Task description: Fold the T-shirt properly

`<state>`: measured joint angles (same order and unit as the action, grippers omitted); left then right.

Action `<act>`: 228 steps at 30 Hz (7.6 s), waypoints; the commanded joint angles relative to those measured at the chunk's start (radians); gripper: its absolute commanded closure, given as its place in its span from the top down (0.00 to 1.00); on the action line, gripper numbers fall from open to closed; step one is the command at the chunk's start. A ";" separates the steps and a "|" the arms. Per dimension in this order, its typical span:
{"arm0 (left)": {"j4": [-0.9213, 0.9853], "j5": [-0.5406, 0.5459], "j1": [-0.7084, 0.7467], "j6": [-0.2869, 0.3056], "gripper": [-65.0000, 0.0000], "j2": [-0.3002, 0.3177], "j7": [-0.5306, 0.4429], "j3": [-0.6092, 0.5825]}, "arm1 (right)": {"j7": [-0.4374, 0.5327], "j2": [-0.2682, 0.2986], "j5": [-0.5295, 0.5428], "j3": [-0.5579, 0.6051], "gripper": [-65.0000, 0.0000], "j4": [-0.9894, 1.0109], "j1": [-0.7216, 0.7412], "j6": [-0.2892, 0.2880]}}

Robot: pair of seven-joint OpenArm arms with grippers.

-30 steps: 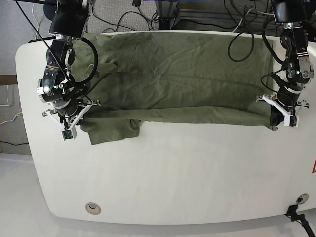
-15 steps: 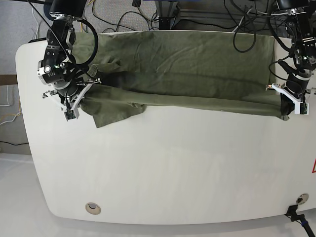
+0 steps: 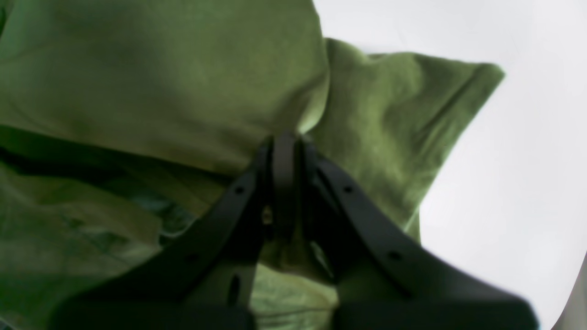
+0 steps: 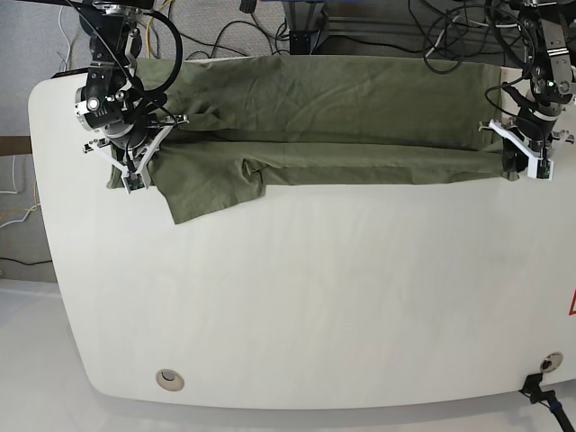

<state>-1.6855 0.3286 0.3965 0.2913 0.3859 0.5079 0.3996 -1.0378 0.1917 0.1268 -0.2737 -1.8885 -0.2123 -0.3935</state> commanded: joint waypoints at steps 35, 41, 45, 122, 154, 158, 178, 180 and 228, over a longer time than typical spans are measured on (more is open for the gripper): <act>-0.100 0.007 -0.103 -0.004 0.92 0.020 0.084 0.037 | 0.213 -0.014 0.113 -0.066 0.47 0.531 0.366 -0.032; -0.080 0.007 -0.104 -0.004 0.92 0.020 0.084 0.037 | 0.210 -0.054 0.139 -0.012 0.47 0.536 0.360 -0.034; -0.061 0.007 -0.106 -0.004 0.92 0.020 0.084 0.035 | 0.210 -0.071 0.142 0.034 0.46 0.533 0.343 -0.034; -0.046 0.004 0.055 -0.004 0.00 -0.066 0.048 -0.236 | -0.082 0.058 0.508 -0.039 0.00 0.086 -0.036 -0.154; 0.104 -0.030 -0.341 -0.004 0.96 -0.011 0.111 -0.138 | 0.182 0.154 0.501 0.130 0.00 0.545 0.207 -0.152; 0.193 -0.033 -0.385 -0.004 0.96 -0.009 0.108 -0.138 | 0.182 0.154 0.501 0.130 0.00 0.545 0.207 -0.152; 0.252 -0.035 -0.373 -0.004 0.55 -0.009 0.105 -0.141 | 0.182 0.154 0.501 0.124 0.00 0.545 0.204 -0.147; 0.252 -0.036 -0.373 -0.004 0.36 -0.009 0.105 -0.141 | 0.182 0.154 0.501 0.123 0.00 0.545 0.204 -0.147; 0.003 -0.033 -0.362 0.105 0.51 0.005 0.272 0.002 | 0.182 0.140 0.501 0.121 0.00 0.545 0.202 -0.144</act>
<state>-1.6752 0.2893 0.0422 0.3939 0.3782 0.7849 0.4011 -0.8120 0.3244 0.6624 -0.1551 -1.3407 -0.0097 -0.5503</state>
